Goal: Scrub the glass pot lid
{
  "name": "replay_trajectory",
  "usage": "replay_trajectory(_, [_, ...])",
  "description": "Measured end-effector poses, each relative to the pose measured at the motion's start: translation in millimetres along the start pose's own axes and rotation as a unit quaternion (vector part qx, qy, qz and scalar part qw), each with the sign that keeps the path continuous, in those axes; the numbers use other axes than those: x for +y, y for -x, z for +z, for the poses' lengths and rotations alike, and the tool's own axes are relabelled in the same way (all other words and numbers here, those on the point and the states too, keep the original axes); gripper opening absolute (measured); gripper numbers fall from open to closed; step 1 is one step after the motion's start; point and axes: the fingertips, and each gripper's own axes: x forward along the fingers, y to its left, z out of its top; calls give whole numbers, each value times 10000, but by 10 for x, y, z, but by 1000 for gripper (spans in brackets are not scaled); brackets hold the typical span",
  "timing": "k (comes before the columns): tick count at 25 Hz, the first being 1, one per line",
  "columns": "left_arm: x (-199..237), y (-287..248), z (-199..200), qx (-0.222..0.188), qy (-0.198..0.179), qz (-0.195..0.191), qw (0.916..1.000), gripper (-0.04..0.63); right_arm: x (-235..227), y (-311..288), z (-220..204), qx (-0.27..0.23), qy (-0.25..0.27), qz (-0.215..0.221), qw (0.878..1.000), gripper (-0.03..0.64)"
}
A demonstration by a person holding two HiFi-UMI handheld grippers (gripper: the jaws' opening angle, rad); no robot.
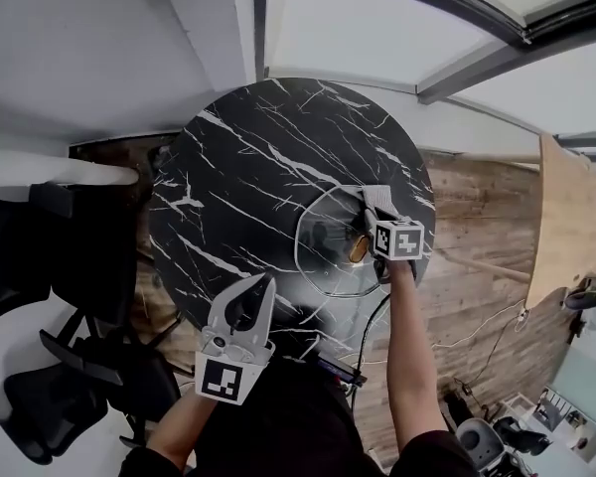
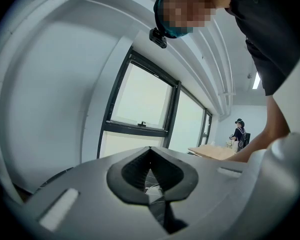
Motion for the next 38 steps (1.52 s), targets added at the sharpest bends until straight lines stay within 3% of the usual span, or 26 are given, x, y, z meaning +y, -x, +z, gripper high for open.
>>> replay_trajectory(18, [269, 268, -21, -14, -7, 357, 9994, 2, 668, -194, 76, 444, 1313, 512, 9890, 67])
replay_trajectory(26, [271, 390, -36, -73, -15, 439, 9990, 2, 872, -208, -6, 694, 2141, 647, 9722, 67])
replay_trajectory(32, [264, 485, -57, -65, 11, 484, 9988, 2, 1111, -214, -133, 978, 3154, 936, 9393, 67])
replay_trajectory(38, [282, 604, -97, 2, -8, 555, 9985, 2, 1333, -209, -312, 1172, 4559, 1062, 8759, 69])
